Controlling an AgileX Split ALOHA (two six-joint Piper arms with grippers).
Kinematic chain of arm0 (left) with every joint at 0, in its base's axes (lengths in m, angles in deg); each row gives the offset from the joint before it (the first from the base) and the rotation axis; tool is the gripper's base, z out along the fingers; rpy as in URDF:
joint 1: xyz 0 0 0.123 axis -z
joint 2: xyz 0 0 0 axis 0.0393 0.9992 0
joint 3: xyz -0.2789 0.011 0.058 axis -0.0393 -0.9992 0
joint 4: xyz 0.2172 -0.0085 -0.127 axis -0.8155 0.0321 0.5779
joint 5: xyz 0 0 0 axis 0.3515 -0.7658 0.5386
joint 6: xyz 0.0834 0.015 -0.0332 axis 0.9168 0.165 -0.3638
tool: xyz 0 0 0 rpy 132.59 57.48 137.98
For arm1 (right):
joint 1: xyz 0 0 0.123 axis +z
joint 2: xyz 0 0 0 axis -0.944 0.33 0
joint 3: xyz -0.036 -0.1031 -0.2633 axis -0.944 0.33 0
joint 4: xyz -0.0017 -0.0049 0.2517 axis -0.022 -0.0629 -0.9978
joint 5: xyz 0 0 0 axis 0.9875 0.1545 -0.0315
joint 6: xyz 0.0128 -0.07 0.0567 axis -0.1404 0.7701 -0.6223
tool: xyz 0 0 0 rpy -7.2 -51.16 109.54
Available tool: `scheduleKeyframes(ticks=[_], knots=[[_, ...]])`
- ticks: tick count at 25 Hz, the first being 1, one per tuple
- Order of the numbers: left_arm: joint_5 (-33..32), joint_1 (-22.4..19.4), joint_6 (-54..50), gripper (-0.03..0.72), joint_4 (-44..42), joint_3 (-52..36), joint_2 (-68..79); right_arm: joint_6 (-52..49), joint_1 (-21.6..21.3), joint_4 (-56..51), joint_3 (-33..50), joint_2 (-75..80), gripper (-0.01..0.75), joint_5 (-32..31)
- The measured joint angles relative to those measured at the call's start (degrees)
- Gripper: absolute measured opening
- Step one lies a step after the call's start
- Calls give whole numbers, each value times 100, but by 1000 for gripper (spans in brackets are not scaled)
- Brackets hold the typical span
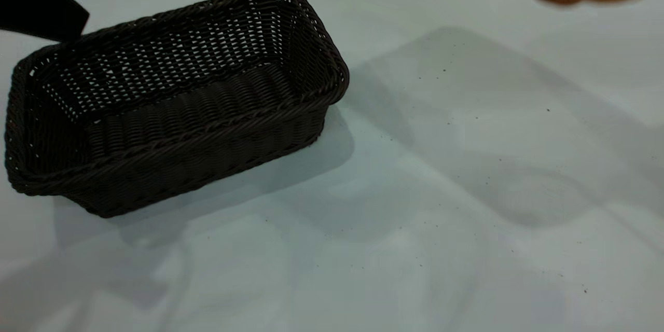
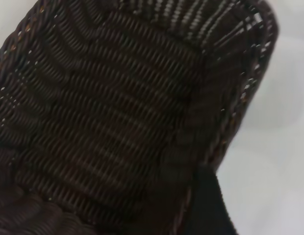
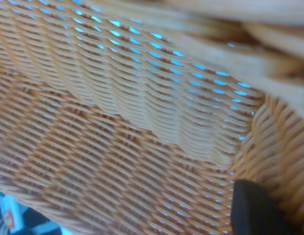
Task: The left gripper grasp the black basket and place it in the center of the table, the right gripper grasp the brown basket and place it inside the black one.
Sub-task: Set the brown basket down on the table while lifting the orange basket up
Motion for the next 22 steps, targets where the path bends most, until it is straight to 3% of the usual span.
scheduleKeyframes(ticks=[11,22], knots=[[424,0,-80,426,-13,0,682,147,10,55,-574,-356,113,-529],[145,6,1158,415,188,0,922,211,10,8,-574,-356,113,-180]])
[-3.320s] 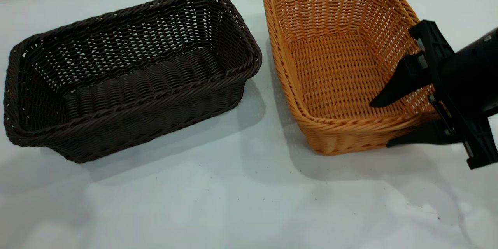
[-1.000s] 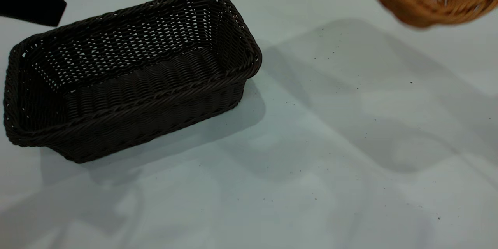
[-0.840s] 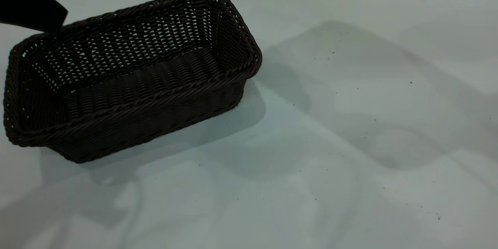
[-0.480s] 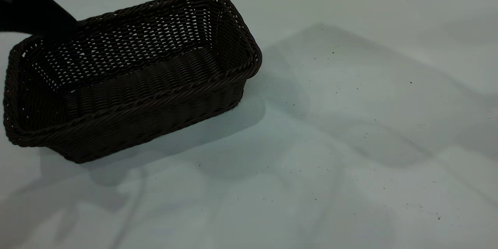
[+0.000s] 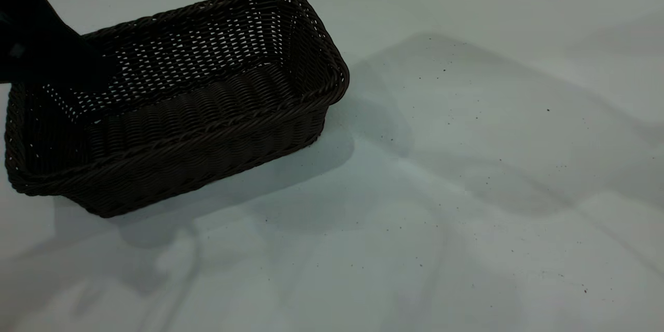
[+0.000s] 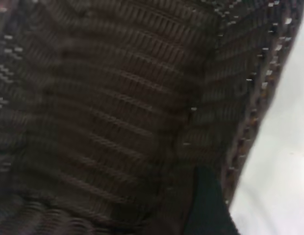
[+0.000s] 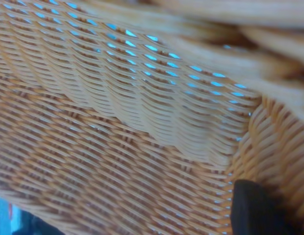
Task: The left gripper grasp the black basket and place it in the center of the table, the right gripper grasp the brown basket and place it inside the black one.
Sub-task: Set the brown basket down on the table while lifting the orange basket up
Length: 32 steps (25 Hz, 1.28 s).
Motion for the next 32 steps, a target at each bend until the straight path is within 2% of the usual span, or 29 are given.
scheduleKeyframes(ticks=[6,12,14,24,32], knots=[[20,443,266,393,-62,6,371,266,0,-176,0,0,113,-10],[902,920,555,393,-97,21,819,273,0,-210,0,0,113,-10],[989,1014,702,393,-80,21,970,357,0,-210,0,0,113,-10],[1845,1265,1010,393,-55,25,1668,412,0,-296,0,0,113,-31],[1860,1265,1262,385,-2,31,2039,438,0,-319,0,0,113,-31]])
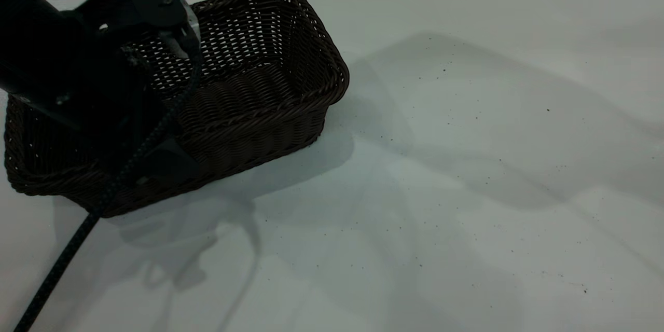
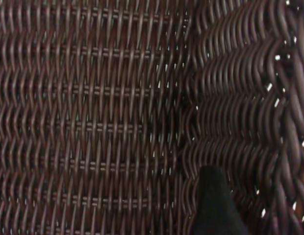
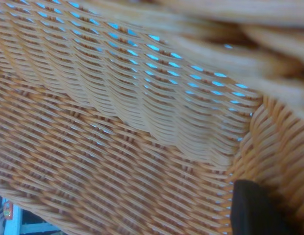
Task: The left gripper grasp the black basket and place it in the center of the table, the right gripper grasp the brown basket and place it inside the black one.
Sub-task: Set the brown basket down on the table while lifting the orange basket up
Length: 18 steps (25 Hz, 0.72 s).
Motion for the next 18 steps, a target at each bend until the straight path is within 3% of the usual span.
scheduleKeyframes(ticks=[4,8,13,18], knots=[[-5,0,398,316,287,0,7,19,0,-11,0,0,113,0],[-23,0,955,138,700,0,7,69,0,-36,0,0,113,11],[-196,0,1070,132,1195,0,7,168,0,-102,0,6,113,15],[-854,44,1065,132,1190,0,7,259,0,-154,5,6,113,9]])
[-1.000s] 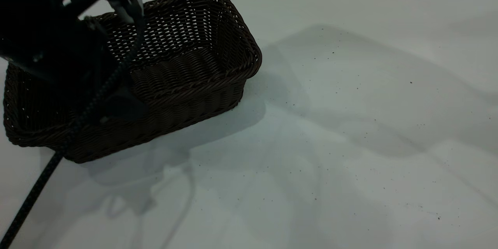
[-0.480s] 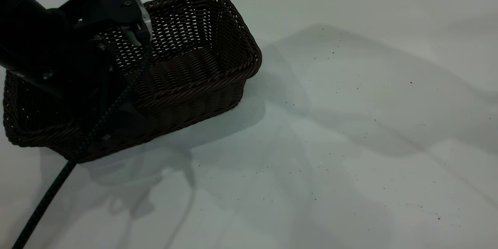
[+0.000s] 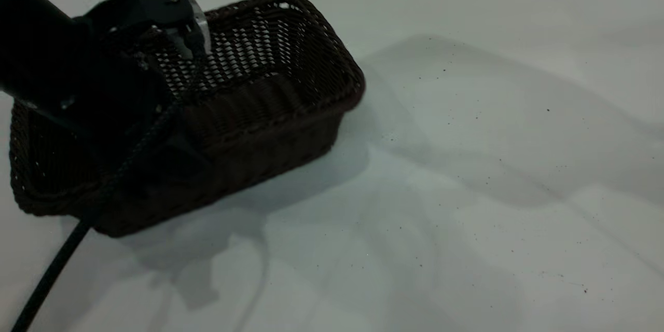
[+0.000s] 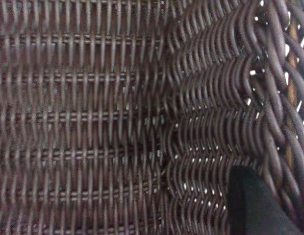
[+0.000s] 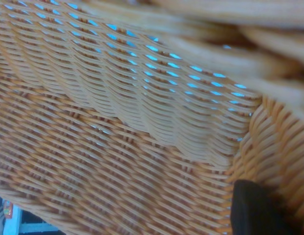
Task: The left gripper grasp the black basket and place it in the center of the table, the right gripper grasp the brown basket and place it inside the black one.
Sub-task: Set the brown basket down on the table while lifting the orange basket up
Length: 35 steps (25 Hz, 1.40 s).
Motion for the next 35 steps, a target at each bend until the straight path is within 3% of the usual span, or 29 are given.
scheduleKeyframes(ticks=[6,13,23,35], knots=[[-539,320,-11,132,-80,0,-12,14,0,0,0,0,113,6],[-549,850,-21,132,-519,0,-19,124,0,0,0,0,113,-44],[-554,1027,-16,132,-1235,550,-7,272,0,-78,0,0,113,-56],[-612,1281,-4,132,-1099,793,350,426,0,-120,0,0,113,-27]])
